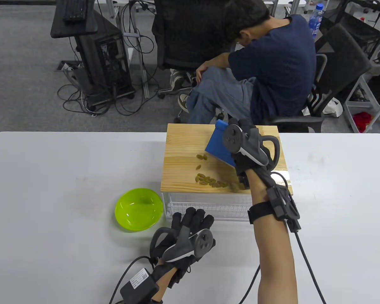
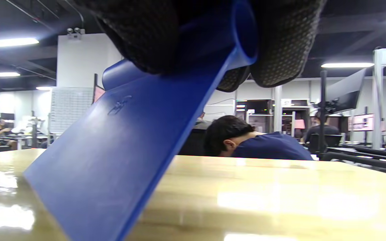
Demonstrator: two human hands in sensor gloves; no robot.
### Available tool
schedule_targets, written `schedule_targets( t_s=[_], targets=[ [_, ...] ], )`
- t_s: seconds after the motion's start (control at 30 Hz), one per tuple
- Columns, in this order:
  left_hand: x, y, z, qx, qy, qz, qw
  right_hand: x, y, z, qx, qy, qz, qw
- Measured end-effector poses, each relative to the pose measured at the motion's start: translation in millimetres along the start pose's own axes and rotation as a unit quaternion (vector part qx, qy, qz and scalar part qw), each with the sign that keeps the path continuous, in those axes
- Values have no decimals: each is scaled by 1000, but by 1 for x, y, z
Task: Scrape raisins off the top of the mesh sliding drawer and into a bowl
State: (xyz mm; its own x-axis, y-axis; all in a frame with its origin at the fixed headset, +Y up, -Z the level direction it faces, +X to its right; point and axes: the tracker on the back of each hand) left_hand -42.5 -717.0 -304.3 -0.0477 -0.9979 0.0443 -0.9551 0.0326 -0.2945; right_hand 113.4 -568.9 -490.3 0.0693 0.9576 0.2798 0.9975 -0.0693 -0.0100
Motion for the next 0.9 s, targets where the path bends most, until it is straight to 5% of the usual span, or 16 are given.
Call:
schedule_targets(
  t_s=[0.53, 0.9],
  targets=[
    [0, 0, 0, 6, 4, 2, 1000, 4, -11, -23, 145, -9, 62, 987],
    [1, -2, 0, 6, 5, 5, 1000, 8, -12, -39, 188, 5, 64, 980]
  ],
)
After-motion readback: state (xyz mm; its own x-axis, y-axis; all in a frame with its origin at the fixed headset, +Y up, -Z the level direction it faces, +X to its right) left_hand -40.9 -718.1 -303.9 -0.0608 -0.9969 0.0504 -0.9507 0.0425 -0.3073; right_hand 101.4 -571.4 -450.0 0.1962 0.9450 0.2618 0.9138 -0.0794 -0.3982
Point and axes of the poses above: the tracker on the back of each hand, its own y axis roughly to the little-finger side, its own z axis roughly from the wrist to the fingertips, x = y × z, and after that the axes turned 7 degrees about -x, right-handed
